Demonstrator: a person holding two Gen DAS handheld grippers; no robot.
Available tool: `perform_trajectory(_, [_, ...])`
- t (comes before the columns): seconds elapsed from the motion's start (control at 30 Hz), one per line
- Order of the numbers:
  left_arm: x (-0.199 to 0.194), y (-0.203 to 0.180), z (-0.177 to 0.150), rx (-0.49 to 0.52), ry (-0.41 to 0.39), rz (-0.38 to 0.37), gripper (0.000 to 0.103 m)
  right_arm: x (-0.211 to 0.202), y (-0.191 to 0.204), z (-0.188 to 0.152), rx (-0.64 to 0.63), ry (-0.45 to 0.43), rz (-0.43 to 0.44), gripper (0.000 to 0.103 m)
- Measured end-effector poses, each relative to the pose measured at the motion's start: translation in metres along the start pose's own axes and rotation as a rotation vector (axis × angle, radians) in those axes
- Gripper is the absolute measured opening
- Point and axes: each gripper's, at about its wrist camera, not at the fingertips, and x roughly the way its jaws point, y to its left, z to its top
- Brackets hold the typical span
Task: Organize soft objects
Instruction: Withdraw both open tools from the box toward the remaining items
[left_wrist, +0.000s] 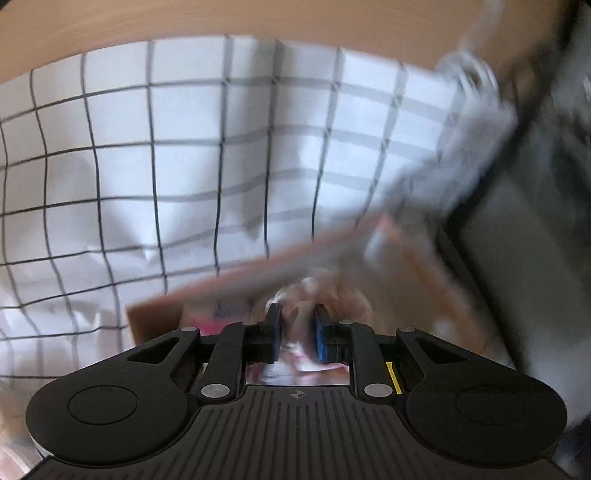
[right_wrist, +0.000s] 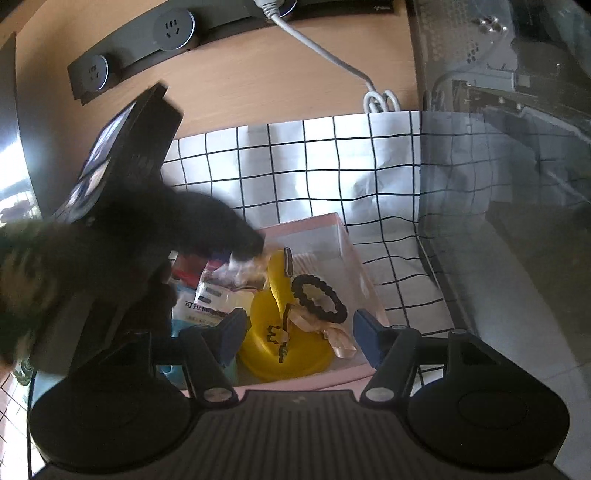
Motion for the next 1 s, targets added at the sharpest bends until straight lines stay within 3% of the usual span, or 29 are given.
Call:
perform_trajectory(0.13, [-0.006,0.024,0.021,-0.207,0.031,-0.142,0.020,0.006,0.000,0.000,0.000,0.006,0.015,0.064])
perform_trajectory(0.27, [-0.032,0.038,0.017,-0.234,-0.012,-0.144,0.020,0.006,0.004,0.000,-0.017,0.008,0.021,0.064])
perform_trajectory(0.43, [-0.075,0.061,-0.013,-0.302,-0.051,-0.230,0.020,-0.002,0.012,0.005,-0.028,-0.008,-0.007,0.064])
perform_trajectory(0.53, [-0.082,0.058,-0.021,-0.267,-0.085,-0.226,0.021,-0.007,0.021,0.005,-0.058,0.004,-0.045,0.064])
perform_trajectory(0.67, [-0.064,0.035,-0.043,-0.169,0.051,-0.218,0.021,-0.019,0.026,0.000,-0.116,0.014,-0.066,0.064])
perform_trajectory(0.87, [-0.061,0.018,-0.056,-0.024,-0.022,-0.109,0.020,-0.033,0.024,-0.014,-0.123,0.040,-0.086,0.064])
perform_trajectory(1.0, [-0.045,0.007,-0.042,-0.045,-0.013,-0.074,0.021,-0.036,0.022,-0.022,-0.104,0.068,-0.086,0.064])
